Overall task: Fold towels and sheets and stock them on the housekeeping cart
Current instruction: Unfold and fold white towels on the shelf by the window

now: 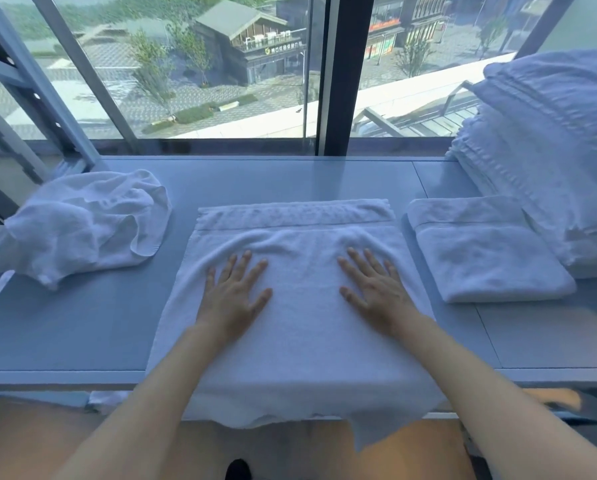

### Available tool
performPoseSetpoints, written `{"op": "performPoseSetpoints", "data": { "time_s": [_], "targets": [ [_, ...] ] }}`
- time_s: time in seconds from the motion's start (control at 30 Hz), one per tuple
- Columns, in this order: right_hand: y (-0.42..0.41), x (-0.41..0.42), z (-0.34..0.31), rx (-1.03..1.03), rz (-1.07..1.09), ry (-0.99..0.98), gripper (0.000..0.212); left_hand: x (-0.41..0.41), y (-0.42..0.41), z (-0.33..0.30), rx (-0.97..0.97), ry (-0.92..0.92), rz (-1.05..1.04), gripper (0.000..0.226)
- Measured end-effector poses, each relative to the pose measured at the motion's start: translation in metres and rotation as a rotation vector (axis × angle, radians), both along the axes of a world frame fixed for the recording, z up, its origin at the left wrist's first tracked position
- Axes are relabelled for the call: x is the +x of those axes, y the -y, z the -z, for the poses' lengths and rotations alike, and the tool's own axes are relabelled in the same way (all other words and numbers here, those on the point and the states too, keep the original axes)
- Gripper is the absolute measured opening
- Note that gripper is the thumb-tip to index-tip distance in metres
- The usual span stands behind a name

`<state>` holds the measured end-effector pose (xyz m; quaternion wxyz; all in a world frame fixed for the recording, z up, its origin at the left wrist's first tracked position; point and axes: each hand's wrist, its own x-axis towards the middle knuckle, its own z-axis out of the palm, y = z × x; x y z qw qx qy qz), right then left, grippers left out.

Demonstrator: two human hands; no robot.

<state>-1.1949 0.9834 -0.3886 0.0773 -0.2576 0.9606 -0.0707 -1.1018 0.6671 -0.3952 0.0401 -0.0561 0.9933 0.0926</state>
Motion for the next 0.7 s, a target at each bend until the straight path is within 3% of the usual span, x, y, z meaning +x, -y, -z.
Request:
{"op": "performPoseSetpoints", "data": {
  "time_s": [0.17, 0.33, 0.5, 0.7],
  "targets": [
    [0.023, -0.042, -0.008, -0.010, 0.027, 0.017, 0.064, -0.058, 0.018, -0.008, 0.018, 0.022, 0.015, 0.065],
    [0.023, -0.043, -0.007, -0.038, 0.030, 0.010, 0.063, -0.052, 0.004, -0.023, -0.017, 0.042, -0.018, 0.062],
    [0.022, -0.044, -0.005, -0.047, 0.024, -0.004, 0.063, 0.020, -0.057, -0.042, 0.084, -0.095, 0.006, 0.055],
    [0.020, -0.047, 0.000, -0.099, 0.032, -0.033, 0.062, 0.100, -0.065, -0.016, 0.067, 0.004, -0.093, 0.071]
  ]
}}
